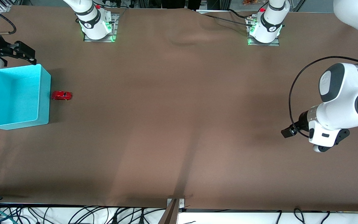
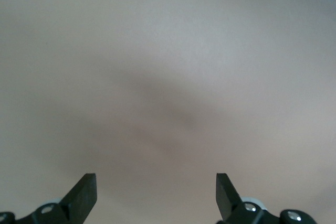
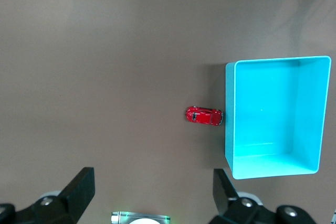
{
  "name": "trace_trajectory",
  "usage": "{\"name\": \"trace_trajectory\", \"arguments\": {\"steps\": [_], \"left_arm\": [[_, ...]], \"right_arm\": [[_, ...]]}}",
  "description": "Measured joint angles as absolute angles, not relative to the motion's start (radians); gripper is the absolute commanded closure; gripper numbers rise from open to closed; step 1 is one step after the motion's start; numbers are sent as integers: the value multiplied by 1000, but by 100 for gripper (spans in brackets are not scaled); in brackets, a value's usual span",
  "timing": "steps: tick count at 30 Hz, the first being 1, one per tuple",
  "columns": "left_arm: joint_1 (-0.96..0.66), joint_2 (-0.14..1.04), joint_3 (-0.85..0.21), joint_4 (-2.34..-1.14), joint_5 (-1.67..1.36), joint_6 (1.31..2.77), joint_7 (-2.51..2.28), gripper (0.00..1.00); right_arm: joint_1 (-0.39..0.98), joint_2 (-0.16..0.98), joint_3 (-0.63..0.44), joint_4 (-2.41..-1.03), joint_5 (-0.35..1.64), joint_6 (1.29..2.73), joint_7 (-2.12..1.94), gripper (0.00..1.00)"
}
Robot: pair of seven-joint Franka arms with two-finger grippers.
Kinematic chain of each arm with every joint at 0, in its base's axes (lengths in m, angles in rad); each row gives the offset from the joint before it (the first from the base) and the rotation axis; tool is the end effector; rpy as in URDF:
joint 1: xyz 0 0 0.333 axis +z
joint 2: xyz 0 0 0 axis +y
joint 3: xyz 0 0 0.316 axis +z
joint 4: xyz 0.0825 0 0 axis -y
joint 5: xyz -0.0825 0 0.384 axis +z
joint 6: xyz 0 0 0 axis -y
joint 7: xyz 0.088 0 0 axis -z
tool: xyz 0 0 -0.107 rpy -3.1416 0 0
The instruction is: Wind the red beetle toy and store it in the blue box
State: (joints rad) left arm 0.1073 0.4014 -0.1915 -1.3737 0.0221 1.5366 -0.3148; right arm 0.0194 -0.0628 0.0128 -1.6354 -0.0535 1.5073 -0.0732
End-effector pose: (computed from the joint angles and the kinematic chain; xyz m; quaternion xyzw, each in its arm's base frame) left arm 0.6508 -0.0322 0.4735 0.9861 0.1164 -0.1184 0.0034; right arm 0.5274 0.0112 0.6230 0.9978 0.0518 -0.0332 0.0265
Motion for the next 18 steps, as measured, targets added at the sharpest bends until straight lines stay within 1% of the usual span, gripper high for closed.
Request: {"name": "trace_trajectory", "arguments": {"steps": [3,6,9,10,18], "left_arm": [[114,398,-174,-1353,16,1500,-225,0],[120,391,-163,-1345,14,1486,-165,4],[122,384,-159,-1345,13,1479,-141,3],[122,382,-159,-1345,12,1477,-137,0],[123,361,-160,-1373,11,1472,-130,0]], "right_arm": [[19,-63,13,-1635,-54,1507,-73,0],[19,-63,13,-1635,-54,1507,-73,0],[19,-63,13,-1635,-54,1507,-73,0],[19,-63,13,-1635,-54,1507,-73,0],[19,-63,11,-1635,-54,1507,-73,0]]}}
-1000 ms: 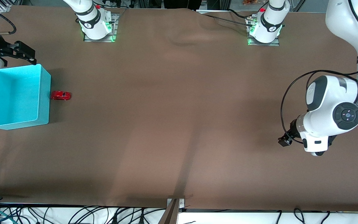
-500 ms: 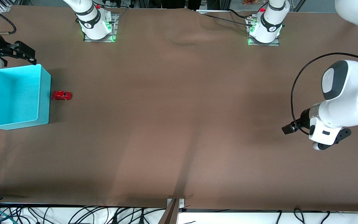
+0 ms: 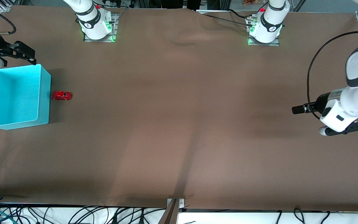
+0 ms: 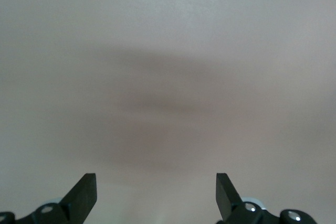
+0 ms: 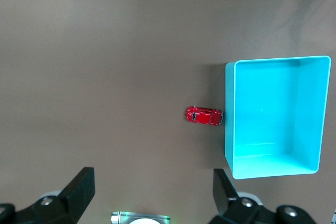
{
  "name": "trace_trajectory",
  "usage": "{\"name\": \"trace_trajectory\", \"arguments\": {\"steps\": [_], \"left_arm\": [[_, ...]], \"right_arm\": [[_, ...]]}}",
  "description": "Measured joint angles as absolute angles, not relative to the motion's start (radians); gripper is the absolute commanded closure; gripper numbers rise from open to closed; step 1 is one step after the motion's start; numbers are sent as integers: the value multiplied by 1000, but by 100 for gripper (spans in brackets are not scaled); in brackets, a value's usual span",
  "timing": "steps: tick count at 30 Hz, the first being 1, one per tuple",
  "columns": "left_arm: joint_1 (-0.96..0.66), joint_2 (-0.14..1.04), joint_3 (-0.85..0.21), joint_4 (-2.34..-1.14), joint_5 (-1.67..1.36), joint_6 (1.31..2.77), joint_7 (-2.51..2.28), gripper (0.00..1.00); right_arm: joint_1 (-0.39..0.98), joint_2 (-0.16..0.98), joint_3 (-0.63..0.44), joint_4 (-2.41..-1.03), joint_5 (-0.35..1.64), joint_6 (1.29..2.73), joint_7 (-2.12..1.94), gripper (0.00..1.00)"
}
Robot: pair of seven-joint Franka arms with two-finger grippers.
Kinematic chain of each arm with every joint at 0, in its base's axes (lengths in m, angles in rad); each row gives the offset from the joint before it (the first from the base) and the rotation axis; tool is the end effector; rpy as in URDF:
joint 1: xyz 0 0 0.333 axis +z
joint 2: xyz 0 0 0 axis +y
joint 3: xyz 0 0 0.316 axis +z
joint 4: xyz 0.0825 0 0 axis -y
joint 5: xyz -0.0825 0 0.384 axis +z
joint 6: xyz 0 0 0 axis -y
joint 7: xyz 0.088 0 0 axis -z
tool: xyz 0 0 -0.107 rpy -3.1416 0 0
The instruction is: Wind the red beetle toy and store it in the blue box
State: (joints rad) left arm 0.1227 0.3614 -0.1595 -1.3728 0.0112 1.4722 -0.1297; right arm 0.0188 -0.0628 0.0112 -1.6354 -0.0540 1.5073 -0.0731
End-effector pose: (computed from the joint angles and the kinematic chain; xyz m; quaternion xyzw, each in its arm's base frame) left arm 0.6379 -0.0066 0.4946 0.9903 0.0473 -0.1298 0.0122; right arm 0.5274 0.0100 0.6230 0.9978 0.0506 -0.0332 0.0266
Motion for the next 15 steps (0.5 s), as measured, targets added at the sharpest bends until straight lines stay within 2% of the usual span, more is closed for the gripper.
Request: {"name": "trace_trajectory", "arguments": {"steps": [7,15], "left_arm": [[127,323,-159,-1427,-1,1483,-129,0],[127,230,-159,-1583,-3,1619,-129,0]], "right_arm": [[18,-63,10,-1635,-54,1507,-73,0],[18,-63,10,-1635,-54,1507,-73,0]]}}
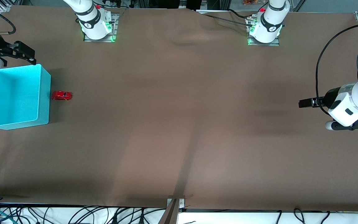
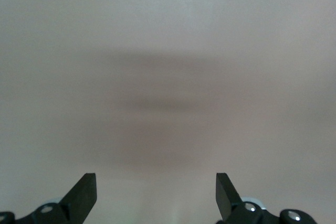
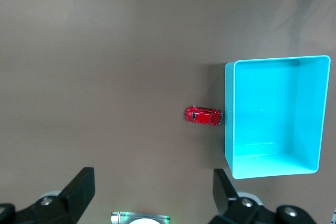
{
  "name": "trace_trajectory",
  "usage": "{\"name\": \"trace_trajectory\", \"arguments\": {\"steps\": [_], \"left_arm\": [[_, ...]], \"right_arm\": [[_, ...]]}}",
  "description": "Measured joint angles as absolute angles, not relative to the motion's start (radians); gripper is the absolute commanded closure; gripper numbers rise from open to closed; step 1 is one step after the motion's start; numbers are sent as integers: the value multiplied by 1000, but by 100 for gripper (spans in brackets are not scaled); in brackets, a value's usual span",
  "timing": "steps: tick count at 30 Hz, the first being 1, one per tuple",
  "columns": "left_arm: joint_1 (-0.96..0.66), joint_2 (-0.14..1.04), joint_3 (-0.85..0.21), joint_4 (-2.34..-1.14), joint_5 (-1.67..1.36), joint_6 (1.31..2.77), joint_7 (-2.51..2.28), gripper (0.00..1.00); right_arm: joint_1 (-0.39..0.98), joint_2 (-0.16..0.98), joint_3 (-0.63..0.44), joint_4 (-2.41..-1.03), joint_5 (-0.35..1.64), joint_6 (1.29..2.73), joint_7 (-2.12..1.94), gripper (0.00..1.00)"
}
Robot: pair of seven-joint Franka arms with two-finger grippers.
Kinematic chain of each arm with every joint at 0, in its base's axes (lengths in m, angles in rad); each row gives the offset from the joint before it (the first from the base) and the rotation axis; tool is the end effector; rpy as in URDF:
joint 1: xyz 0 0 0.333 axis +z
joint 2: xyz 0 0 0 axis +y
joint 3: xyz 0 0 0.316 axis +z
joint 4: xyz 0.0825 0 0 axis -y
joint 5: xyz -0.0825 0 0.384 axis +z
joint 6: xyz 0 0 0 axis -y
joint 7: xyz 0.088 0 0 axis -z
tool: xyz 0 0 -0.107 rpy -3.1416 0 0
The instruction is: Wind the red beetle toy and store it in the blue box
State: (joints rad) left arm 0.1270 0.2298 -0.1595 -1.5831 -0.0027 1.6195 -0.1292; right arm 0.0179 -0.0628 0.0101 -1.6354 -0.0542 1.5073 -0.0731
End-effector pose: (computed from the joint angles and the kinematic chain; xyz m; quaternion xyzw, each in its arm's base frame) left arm 0.6102 -0.0119 0.4896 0.9941 0.0486 -0.0964 0.0118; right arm 0.5274 0.0089 0.6230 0.9979 0.0496 -0.0332 0.0267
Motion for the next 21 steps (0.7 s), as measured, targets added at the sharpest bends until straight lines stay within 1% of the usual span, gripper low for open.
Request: {"name": "trace_trajectory", "arguments": {"steps": [3,6,11,21], "left_arm": [[127,198,-160,-1633,-3,1665,-129,0],[127,183,-159,-1652,-3,1698,-129,0],[127,182,-159,-1653,-3,1720,-129,0],[126,184,-160,-1652,-3,1725,-128,0]], "right_arm": [[18,-63,10,-1635,-54,1507,-73,0],[18,-63,10,-1635,-54,1507,-71,0],[17,-63,10,-1635,-54,1507,-13,0],[18,-63,10,-1635,-54,1507,243,0]]}}
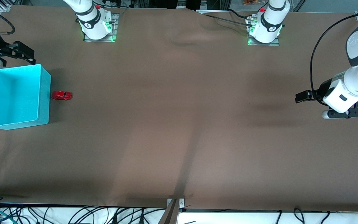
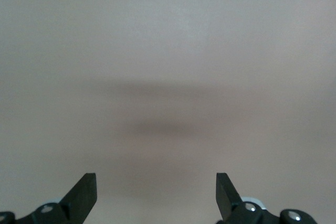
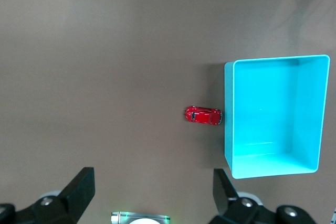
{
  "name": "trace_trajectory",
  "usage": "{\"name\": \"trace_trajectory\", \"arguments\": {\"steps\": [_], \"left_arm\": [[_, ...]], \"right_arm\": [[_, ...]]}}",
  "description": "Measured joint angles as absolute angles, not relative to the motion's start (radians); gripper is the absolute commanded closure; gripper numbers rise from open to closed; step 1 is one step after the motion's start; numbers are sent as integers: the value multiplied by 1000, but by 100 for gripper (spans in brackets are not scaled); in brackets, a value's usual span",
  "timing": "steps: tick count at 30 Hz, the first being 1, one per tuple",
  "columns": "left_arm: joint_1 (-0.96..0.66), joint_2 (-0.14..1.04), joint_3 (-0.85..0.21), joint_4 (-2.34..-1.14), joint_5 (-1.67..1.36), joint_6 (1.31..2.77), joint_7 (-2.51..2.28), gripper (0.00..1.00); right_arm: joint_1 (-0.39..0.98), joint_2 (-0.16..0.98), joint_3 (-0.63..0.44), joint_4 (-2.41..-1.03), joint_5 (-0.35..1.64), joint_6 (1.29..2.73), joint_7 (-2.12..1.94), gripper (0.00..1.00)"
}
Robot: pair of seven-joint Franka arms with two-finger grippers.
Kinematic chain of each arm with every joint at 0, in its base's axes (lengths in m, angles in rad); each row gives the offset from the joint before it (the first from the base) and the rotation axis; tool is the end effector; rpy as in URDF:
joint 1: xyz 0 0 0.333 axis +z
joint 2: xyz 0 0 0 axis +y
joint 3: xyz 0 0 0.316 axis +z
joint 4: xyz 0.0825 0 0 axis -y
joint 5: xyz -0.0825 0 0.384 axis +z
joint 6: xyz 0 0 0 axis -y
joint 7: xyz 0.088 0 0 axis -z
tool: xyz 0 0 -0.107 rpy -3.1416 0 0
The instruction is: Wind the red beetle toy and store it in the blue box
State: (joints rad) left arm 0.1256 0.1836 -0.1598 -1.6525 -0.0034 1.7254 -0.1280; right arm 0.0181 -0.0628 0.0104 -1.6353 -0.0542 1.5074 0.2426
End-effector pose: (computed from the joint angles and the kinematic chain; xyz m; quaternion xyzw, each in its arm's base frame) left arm 0.6061 -0.0148 0.4928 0.9973 0.0477 -0.0553 0.0118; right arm 0.5275 0.0091 0.6231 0.9933 -0.1076 -0.0285 0.0316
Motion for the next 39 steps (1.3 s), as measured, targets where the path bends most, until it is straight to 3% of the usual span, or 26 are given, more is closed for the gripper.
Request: {"name": "trace_trajectory", "arguments": {"steps": [26,39], "left_arm": [[126,184,-160,-1599,-3,1734,-109,0],[126,184,-160,-1599,-3,1734,-108,0]], "right_arm": [[9,-61,-62,-1635,-13,1536,933,0],[7,-59,-79,-1635,-13,1520,988,0]]}}
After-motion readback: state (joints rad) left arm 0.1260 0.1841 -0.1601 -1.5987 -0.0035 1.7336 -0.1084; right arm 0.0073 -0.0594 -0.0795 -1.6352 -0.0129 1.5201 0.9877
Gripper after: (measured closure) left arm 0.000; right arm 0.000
